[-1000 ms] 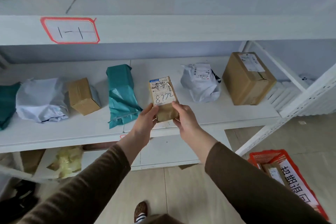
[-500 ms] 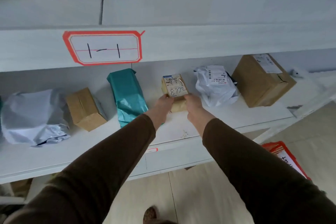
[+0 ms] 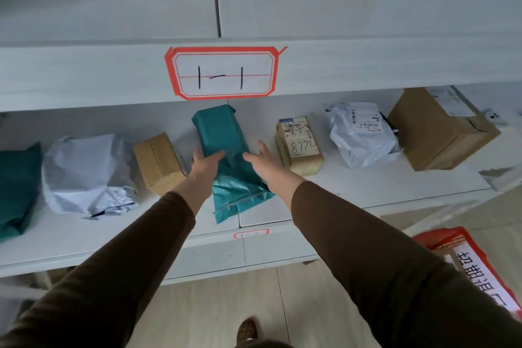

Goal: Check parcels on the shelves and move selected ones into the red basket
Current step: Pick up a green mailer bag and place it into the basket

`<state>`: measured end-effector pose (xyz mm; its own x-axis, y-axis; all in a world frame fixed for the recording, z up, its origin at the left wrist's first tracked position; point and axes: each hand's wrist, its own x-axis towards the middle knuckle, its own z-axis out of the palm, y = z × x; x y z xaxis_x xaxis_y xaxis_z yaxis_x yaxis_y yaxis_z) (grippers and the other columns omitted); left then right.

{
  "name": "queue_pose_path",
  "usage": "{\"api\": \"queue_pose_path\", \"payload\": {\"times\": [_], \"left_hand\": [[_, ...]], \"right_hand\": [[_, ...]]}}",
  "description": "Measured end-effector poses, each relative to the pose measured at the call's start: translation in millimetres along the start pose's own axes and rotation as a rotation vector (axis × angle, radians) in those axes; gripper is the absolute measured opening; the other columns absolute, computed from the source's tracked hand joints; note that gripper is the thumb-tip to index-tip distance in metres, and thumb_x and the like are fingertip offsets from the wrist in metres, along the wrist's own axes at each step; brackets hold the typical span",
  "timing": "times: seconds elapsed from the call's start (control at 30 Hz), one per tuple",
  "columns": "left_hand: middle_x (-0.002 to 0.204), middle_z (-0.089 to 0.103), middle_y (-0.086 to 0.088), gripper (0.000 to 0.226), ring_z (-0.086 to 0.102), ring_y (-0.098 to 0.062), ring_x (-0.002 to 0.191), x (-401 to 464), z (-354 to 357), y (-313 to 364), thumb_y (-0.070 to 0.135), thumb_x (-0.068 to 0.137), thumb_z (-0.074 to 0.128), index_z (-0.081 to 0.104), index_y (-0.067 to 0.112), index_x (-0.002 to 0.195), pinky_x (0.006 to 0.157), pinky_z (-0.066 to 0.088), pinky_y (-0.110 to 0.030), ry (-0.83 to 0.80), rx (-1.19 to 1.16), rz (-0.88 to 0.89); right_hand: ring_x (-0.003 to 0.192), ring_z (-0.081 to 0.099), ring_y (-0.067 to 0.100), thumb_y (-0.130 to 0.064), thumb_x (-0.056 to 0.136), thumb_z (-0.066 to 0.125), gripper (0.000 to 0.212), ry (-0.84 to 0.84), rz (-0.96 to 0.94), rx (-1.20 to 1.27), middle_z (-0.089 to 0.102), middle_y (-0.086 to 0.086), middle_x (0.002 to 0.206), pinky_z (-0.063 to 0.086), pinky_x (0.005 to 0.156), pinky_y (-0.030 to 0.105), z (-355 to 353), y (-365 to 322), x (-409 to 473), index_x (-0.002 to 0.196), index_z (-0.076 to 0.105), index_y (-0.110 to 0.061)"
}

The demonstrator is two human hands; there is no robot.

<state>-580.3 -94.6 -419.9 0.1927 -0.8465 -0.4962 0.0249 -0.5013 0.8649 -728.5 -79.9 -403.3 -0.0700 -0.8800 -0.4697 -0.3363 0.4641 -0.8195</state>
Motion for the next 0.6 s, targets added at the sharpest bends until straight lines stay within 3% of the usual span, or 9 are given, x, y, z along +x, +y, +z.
{"api": "queue_pose_path", "payload": {"times": [0.07, 0.17, 0.23, 0.27, 0.33, 0.43, 0.53, 0.6], "left_hand": [[0.118, 0.059, -0.006, 0.042, 0.064, -0.025, 0.097, -5, -3, -2, 0.034, 0.103, 0.063, 0.042, 0.019, 0.137, 0.083, 0.055, -0.040, -0.024, -0.055, -0.130], [0.128, 0.063, -0.007, 0.059, 0.064, -0.030, 0.114, -10, -12, -7, 0.059, 0.095, 0.064, 0.051, 0.019, 0.136, 0.100, 0.053, -0.046, -0.074, -0.066, -0.196], [0.117, 0.069, -0.007, 0.057, 0.067, -0.031, 0.112, -18, -20, -11, 0.065, 0.092, 0.065, 0.062, 0.016, 0.122, 0.103, 0.054, -0.046, -0.133, -0.076, -0.230], [0.113, 0.071, -0.008, 0.054, 0.069, -0.031, 0.109, -24, -23, -14, 0.064, 0.092, 0.066, 0.065, 0.015, 0.114, 0.102, 0.055, -0.046, -0.175, -0.088, -0.247], [0.116, 0.074, -0.012, 0.050, 0.071, -0.032, 0.104, -39, -27, -21, 0.057, 0.092, 0.070, 0.067, 0.013, 0.115, 0.098, 0.056, -0.045, -0.259, -0.092, -0.279], [0.117, 0.075, -0.012, 0.049, 0.071, -0.031, 0.102, -70, -33, -37, 0.050, 0.092, 0.074, 0.067, 0.013, 0.122, 0.093, 0.057, -0.043, -0.308, -0.070, -0.253], [0.130, 0.072, -0.011, 0.061, 0.069, -0.032, 0.119, -111, -36, -56, 0.053, 0.085, 0.080, 0.066, 0.014, 0.130, 0.105, 0.055, -0.048, -0.355, -0.060, -0.198], [0.131, 0.071, -0.010, 0.055, 0.066, -0.032, 0.123, -144, -38, -66, 0.052, 0.087, 0.077, 0.067, 0.015, 0.127, 0.108, 0.053, -0.050, -0.378, -0.043, -0.178]], "right_hand": [[0.152, 0.035, 0.035, -0.043, 0.105, 0.054, 0.080, -0.100, 0.083, 0.094, 0.022, 0.006, 0.172, 0.032, 0.122, 0.048, 3, 2, 1, 0.167, 0.006, -0.029], [0.146, 0.043, 0.034, -0.065, 0.099, 0.049, 0.085, -0.133, 0.102, 0.123, 0.030, 0.005, 0.168, 0.038, 0.118, 0.051, 3, 7, -6, 0.166, 0.010, -0.030], [0.114, 0.063, 0.029, -0.072, 0.096, 0.046, 0.077, -0.135, 0.100, 0.087, 0.059, 0.007, 0.138, 0.050, 0.098, 0.044, 1, 14, -15, 0.156, 0.033, -0.025], [0.093, 0.065, 0.024, -0.073, 0.096, 0.046, 0.071, -0.145, 0.102, 0.077, 0.065, 0.005, 0.118, 0.050, 0.084, 0.039, 0, 20, -20, 0.147, 0.044, -0.024], [0.075, 0.059, 0.019, -0.069, 0.099, 0.044, 0.059, -0.177, 0.096, 0.066, 0.066, 0.001, 0.100, 0.041, 0.068, 0.032, -3, 35, -32, 0.134, 0.054, -0.023], [0.082, 0.056, 0.020, -0.062, 0.102, 0.043, 0.049, -0.193, 0.056, 0.065, 0.065, 0.002, 0.107, 0.041, 0.068, 0.032, -10, 60, -59, 0.134, 0.057, -0.027], [0.100, 0.060, 0.024, -0.058, 0.100, 0.050, 0.047, -0.166, -0.033, 0.089, 0.066, 0.002, 0.126, 0.048, 0.084, 0.035, -21, 87, -96, 0.138, 0.055, -0.030], [0.110, 0.063, 0.026, -0.054, 0.099, 0.055, 0.044, -0.161, -0.086, 0.141, 0.068, -0.002, 0.129, 0.050, 0.091, 0.036, -34, 102, -129, 0.138, 0.056, -0.033]]}}
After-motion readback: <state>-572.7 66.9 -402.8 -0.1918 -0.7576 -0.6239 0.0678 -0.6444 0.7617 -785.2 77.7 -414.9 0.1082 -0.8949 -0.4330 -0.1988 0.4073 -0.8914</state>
